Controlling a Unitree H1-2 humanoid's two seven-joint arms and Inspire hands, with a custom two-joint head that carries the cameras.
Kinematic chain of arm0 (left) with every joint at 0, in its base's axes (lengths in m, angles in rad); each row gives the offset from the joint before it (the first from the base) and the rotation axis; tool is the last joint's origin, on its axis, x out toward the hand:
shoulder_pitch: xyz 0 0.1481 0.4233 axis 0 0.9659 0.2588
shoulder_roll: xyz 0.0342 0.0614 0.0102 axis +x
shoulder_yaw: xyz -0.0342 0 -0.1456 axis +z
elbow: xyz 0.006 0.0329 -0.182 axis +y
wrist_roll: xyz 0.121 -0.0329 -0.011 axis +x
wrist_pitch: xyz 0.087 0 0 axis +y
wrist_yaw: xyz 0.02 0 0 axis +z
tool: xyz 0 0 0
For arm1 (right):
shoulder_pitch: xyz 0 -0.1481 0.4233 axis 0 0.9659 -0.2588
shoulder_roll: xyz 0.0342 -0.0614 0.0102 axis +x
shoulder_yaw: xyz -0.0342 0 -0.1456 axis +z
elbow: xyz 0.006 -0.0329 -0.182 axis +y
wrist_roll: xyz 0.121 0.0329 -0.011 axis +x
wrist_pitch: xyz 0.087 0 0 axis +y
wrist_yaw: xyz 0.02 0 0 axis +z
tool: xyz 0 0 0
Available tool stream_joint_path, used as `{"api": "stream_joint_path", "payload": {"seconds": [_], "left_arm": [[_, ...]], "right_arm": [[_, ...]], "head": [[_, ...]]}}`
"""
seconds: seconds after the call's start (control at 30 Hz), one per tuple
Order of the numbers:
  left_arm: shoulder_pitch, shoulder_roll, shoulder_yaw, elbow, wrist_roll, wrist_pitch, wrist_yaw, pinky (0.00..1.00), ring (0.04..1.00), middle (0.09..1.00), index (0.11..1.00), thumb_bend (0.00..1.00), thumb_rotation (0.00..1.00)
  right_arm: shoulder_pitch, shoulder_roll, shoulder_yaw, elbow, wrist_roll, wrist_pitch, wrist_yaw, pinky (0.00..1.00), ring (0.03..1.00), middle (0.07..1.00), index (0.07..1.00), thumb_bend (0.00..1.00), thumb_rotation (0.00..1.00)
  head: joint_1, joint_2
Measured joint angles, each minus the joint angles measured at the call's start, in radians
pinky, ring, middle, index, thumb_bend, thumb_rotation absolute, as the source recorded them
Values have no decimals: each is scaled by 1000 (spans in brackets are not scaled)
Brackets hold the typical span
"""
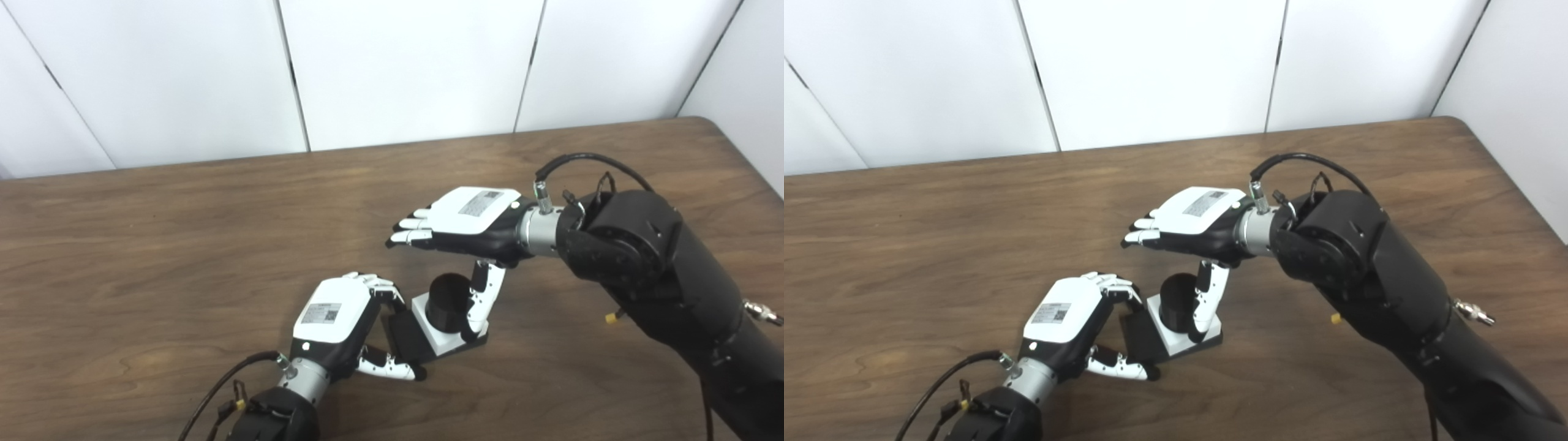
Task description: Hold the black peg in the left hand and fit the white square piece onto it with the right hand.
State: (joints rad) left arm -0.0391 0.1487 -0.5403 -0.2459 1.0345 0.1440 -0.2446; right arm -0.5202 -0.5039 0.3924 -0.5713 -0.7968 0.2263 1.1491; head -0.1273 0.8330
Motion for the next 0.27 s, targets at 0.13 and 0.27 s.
{"api": "stream_joint_path", "payload": {"seconds": [0.13,0.27], "left_arm": [[0,1,1,-1,-1,1,-4,904,844,777,496,512,88],[3,1,14,-11,-14,11,-33,917,868,815,727,869,445]], "right_arm": [[0,1,0,0,-3,1,0,1000,1000,1000,971,1000,449],[0,13,3,1,-13,2,0,1000,1000,1000,967,1000,460]], "head": [[11,2],[14,-9]]}}
